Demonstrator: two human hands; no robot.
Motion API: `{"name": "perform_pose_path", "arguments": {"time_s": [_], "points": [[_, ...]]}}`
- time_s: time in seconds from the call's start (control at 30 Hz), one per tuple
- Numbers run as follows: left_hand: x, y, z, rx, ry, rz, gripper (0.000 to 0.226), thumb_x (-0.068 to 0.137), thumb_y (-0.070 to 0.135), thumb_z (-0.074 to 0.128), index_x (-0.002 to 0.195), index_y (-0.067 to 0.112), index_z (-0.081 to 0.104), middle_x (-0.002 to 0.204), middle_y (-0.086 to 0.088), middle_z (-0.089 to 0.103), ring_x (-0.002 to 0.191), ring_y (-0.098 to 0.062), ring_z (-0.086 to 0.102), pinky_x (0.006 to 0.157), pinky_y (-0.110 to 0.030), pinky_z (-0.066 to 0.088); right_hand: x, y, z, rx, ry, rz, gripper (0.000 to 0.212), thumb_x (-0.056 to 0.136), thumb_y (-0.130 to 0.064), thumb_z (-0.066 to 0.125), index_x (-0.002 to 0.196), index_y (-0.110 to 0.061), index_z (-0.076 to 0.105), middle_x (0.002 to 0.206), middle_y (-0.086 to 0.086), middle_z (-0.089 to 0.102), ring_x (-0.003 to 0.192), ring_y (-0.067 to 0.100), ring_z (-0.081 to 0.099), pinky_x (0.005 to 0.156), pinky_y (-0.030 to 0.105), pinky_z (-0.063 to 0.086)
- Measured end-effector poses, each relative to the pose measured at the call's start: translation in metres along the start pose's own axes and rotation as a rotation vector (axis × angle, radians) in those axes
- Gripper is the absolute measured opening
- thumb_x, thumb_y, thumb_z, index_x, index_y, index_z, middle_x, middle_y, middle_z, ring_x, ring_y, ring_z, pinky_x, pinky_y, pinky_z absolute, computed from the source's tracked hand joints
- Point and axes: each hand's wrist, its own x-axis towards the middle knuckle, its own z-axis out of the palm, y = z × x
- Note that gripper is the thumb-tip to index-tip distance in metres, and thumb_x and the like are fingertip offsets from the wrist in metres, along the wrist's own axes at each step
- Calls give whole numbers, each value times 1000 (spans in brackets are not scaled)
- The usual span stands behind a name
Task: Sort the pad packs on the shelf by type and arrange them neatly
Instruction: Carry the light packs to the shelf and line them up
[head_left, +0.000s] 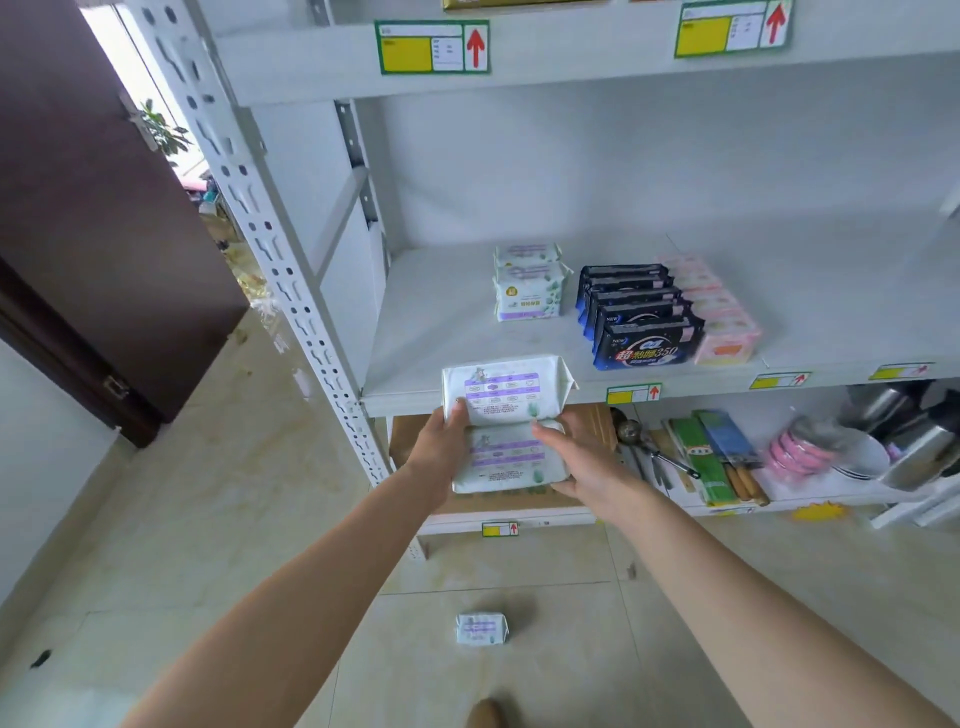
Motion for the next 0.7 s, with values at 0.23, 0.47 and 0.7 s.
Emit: {"name": "perform_pose_path", "arguments": {"time_s": [0.23,0.47,0.7], "points": [[42,25,-1,-114,-66,-24,33,98,42,34,112,18,52,102,-8,65,90,-27,66,86,-44,53,30,-29,4,-13,83,-10,46,89,-30,57,131,-33,39,130,-6,48,119,18,45,100,48,35],[83,49,7,-153,-167,-36,39,99,40,32,121,15,52,110,-10,66,94,-30,66,88,-48,53,64,-52,-3,-34,164,-5,41,89,-28,57,127,-31,41,120,-6,44,116,17,43,106,50,35],[110,64,23,-170,-150,-100,38,97,42,38,117,15,55,110,-13,66,96,-35,66,87,-52,53,91,-63,-16,-30,198,27,44,90,-28,57,130,-29,39,123,-5,40,118,16,39,105,50,36]]}}
